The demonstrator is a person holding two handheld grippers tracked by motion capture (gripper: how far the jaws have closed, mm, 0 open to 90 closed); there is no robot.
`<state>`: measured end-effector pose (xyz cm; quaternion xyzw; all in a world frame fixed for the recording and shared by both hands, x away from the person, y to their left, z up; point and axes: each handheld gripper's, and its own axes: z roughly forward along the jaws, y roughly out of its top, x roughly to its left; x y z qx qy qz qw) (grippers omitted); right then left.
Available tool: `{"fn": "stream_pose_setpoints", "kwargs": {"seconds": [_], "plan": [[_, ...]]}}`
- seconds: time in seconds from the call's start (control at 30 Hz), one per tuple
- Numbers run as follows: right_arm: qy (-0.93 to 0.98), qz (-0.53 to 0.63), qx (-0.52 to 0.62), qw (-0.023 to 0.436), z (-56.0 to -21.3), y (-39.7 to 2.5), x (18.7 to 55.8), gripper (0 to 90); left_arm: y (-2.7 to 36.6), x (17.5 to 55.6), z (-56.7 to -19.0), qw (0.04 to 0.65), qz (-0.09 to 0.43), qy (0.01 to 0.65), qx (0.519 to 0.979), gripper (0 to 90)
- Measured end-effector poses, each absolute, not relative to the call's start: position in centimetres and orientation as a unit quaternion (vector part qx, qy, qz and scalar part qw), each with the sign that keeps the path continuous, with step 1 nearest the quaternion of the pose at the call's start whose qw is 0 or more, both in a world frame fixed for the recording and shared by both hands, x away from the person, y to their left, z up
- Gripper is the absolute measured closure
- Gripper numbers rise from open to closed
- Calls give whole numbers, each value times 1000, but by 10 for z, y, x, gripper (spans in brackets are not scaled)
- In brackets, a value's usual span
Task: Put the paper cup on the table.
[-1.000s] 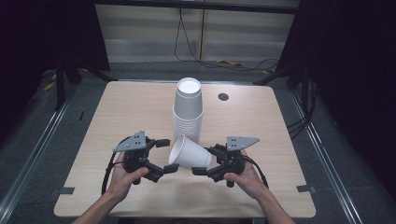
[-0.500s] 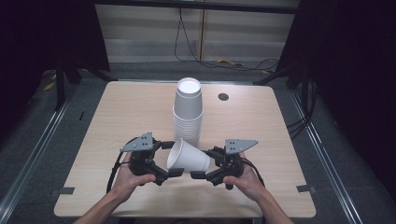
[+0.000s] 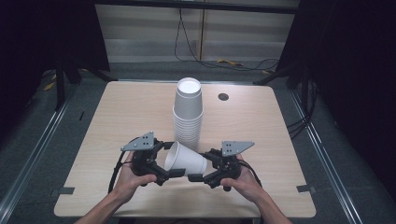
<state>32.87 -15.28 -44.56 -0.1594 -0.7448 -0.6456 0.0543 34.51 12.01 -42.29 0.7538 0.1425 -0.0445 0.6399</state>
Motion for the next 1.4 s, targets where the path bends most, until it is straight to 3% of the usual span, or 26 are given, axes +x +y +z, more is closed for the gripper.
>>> {"fn": "stream_pose_setpoints", "kwargs": {"seconds": [0.47,0.8,0.97,1.4], "plan": [[-749,-642,-156,56,-447,-151,329,218,121,346,-420,633,-57,126,762,71],[-769,-614,-169,53,-449,-151,329,205,123,346,-418,624,-43,122,771,79],[-772,-607,-181,49,-449,-151,329,136,122,345,-416,618,-31,115,777,80],[-788,-581,-197,51,-449,-158,331,135,129,350,-413,615,-36,120,779,80]]}}
